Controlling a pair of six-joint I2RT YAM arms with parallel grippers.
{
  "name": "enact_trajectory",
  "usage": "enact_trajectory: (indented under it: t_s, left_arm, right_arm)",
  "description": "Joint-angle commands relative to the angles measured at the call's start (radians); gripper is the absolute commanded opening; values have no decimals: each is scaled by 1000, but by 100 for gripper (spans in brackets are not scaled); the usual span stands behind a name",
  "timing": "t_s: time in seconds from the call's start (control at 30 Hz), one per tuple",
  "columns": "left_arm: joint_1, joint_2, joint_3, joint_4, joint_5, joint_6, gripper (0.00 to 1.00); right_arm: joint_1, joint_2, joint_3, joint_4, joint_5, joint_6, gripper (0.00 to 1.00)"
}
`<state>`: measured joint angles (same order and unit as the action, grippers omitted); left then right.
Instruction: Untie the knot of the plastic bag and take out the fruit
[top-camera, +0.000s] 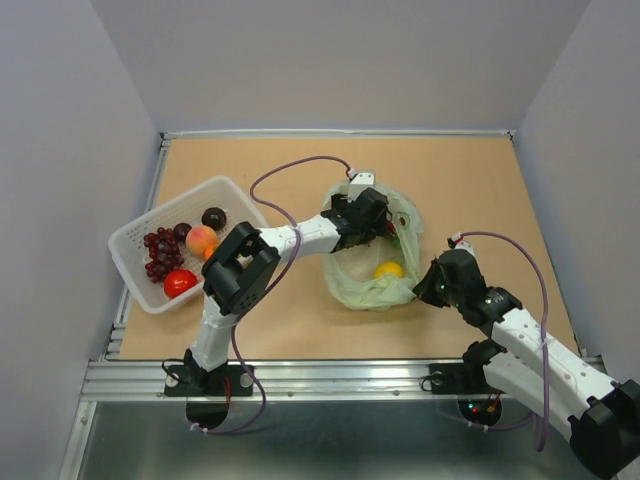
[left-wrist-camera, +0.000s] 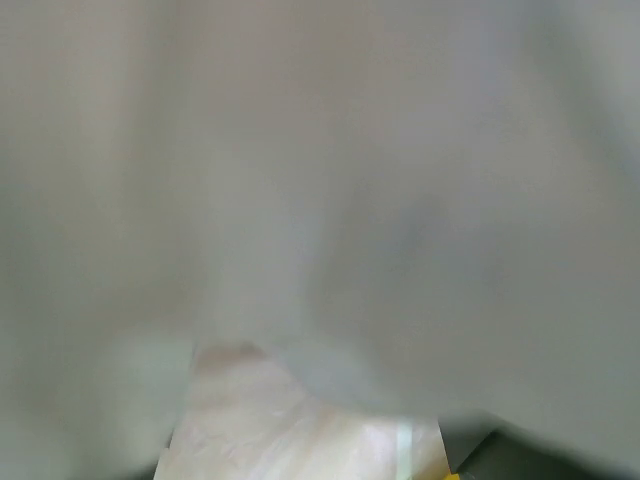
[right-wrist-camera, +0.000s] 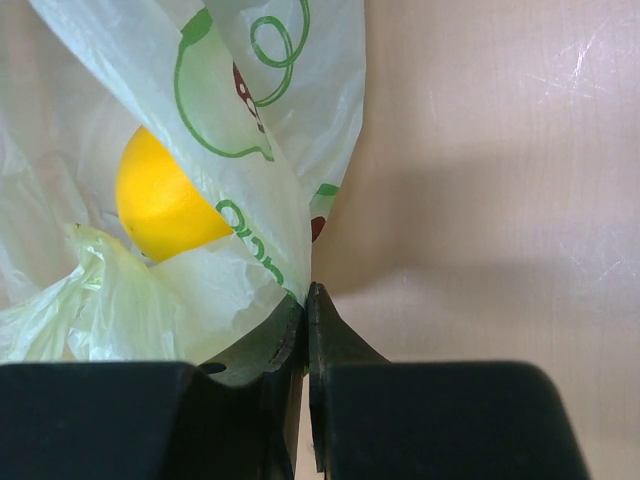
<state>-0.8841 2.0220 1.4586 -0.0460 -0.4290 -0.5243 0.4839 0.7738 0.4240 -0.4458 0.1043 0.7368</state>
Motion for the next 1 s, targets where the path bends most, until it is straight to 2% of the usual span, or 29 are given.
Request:
enact_trajectory:
  t_s: [0.0,0.1,0.2,0.27,0.3,0.33,0.37,0.43,0.73,0.97]
  left_arm:
    - [-4,61,103,41,-16,27,95]
    - [-4,95,132,38,-11,24,94]
    - [-4,122,148,20,-5,17,83]
    - [-4,119,137,9,4,10,67]
    - [-4,115,129,9,7,9,62]
    - [-6,98,109,0,10,6,37]
    - [-7,86,95,0,12,4,30]
    - [-12,37,50,-3,22,4,8]
    - [-73,-153,-67,-97,82,50,0]
    - [-113,-285,-121,-175,188,67,0]
  right_arm:
    - [-4,-2,41,19,-20,-10,9]
    - [-4,-5,36,21,-29,-13,9]
    - [-4,-11,36,21,-29,-17,9]
    - [-4,-21,32,21,-25,-17,9]
    - [-4,-24,33,21,-25,-17,9]
    - [-4,-25,32,21,-25,-17,9]
    - [-4,-27,32,22,-23,-17,9]
    - [-4,-27,32,21,-20,-16,9]
    - [-4,-13,38,21,12,-10,9]
    - [-4,-19,41,22,44,-8,9]
